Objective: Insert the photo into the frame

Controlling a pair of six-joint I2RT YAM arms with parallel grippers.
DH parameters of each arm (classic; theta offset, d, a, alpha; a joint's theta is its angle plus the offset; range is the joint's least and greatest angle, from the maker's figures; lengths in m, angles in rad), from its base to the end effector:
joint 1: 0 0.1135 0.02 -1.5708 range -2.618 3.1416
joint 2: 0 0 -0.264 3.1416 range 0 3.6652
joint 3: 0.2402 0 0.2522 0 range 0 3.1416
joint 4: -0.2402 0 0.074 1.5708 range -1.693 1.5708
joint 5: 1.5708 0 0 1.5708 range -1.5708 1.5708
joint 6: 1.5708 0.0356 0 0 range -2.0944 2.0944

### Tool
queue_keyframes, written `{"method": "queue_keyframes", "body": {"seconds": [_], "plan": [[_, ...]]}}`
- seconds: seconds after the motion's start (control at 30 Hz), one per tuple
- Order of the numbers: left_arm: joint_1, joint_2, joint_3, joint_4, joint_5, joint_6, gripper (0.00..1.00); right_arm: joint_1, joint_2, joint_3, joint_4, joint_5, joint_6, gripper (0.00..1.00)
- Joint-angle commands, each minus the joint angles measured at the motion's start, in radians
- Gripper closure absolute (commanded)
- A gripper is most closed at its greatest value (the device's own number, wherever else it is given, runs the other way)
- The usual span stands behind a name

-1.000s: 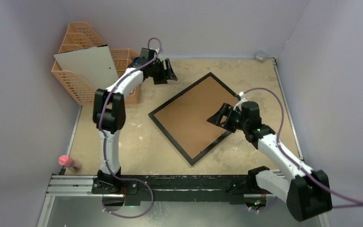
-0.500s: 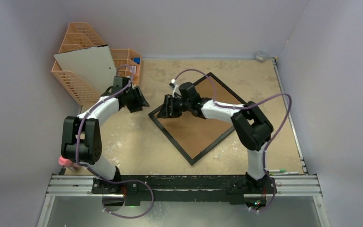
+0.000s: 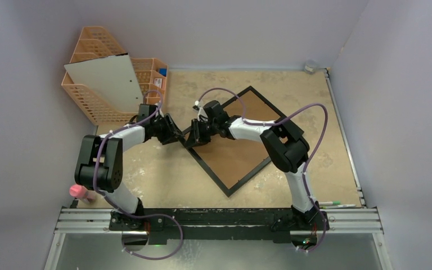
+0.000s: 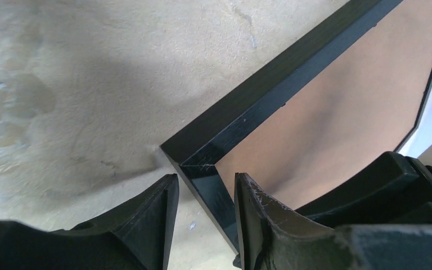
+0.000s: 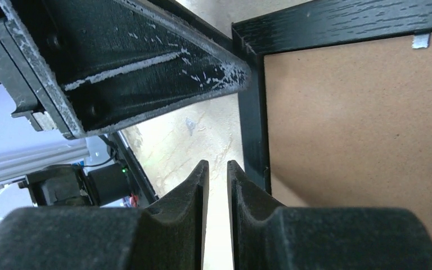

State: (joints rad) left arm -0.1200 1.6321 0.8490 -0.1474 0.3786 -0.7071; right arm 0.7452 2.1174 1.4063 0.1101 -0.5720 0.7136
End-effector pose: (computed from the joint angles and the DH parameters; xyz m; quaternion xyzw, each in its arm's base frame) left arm 0.3122 -0.0509 0.1608 -0.2131 0.9095 -0.2878 0.2113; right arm 0.3307 0.3313 0.1658 -0.1449 0.8466 0.4841 0.1671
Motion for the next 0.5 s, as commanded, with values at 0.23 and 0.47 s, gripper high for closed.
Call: {"method": "queue_keyframes", "body": {"seconds": [0.23, 0.47], "plan": [[0.000, 0.099, -0.069, 0.030, 0.076, -0.028, 0.63, -0.044, 0.062, 0.061, -0.141, -0.008, -0.089, 0.80], [0.000, 0.088, -0.061, -0.020, 0.018, 0.000, 0.64, -0.103, 0.076, 0.039, -0.162, -0.020, -0.133, 0.79]]}}
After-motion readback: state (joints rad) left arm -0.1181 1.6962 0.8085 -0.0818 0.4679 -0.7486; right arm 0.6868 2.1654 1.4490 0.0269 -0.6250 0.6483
